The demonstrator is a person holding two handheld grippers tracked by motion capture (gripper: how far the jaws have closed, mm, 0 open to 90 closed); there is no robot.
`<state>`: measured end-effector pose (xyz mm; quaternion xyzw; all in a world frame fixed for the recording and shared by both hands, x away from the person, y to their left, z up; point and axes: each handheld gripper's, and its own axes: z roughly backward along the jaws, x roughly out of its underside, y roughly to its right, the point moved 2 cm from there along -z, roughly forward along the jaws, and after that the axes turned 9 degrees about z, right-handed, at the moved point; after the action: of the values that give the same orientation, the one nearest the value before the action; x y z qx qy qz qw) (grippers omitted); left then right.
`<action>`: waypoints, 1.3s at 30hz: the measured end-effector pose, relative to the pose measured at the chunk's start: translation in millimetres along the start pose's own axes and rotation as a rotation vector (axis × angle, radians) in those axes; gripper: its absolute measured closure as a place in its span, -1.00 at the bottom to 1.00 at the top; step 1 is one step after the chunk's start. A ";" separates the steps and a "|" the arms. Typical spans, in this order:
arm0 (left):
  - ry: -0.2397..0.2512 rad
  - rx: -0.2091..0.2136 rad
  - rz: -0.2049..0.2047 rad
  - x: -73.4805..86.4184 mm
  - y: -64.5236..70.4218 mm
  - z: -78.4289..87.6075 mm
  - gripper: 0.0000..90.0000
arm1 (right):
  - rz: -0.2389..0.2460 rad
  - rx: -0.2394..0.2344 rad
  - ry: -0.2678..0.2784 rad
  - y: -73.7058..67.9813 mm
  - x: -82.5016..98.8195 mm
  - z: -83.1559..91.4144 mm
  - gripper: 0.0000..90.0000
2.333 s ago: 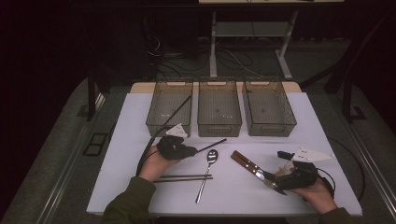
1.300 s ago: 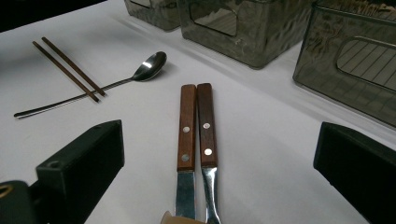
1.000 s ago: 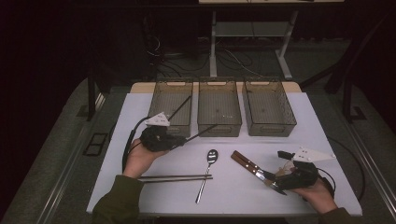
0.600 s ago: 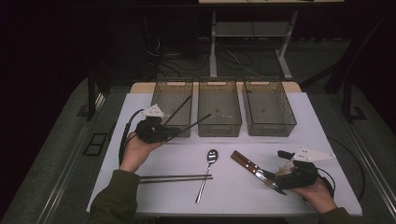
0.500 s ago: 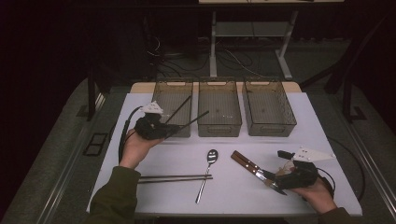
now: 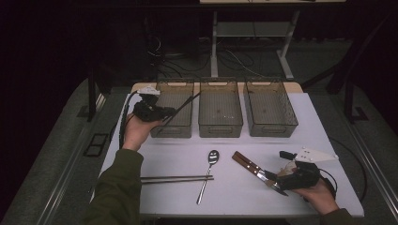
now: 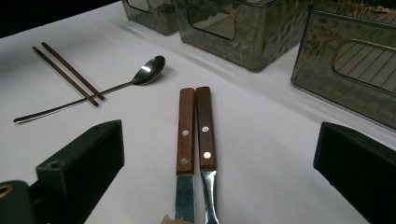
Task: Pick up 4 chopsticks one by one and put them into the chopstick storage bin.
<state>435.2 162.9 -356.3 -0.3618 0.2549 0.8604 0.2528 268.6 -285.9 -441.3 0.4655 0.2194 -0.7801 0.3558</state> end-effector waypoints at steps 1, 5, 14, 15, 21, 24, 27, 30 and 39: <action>0.004 -0.015 0.009 -2.4 -2.9 -2.2 0.90 | 0.001 0.000 0.001 0.1 0.0 0.0 -0.96; 0.004 -0.054 0.020 -8.4 -12.3 -9.1 0.90 | -0.004 0.000 0.004 0.0 -0.1 0.4 -0.96; -0.001 -0.133 0.078 -13.2 -30.8 -28.2 0.90 | -0.010 -0.004 0.006 -0.6 -0.1 1.1 -0.96; -0.008 -0.144 0.088 -12.4 -34.2 -31.1 0.90 | -0.011 -0.004 0.006 -0.6 -0.1 1.2 -0.96; -0.020 -0.166 0.138 -9.3 -47.1 -41.6 0.90 | -0.013 -0.006 0.008 -0.4 -0.1 1.4 -0.96; -0.012 -0.170 0.158 -8.4 -50.7 -46.4 0.90 | -0.014 -0.005 0.011 -0.3 -0.2 1.6 -0.96; -0.022 -0.178 0.162 -8.8 -52.1 -49.8 0.90 | -0.014 -0.006 0.012 -0.5 -0.3 1.8 -0.96; -0.019 -0.185 0.169 -9.6 -54.3 -52.5 0.90 | -0.015 -0.006 0.014 -0.6 -0.4 2.0 -0.96; -0.004 -0.226 0.136 -9.5 -54.8 -55.6 0.63 | -0.016 -0.008 0.017 -0.3 -0.5 2.6 -0.96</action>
<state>502.4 166.6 -397.0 -0.3683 0.1799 0.8994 0.1521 267.0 -287.3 -439.6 0.4688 0.2293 -0.7782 0.3494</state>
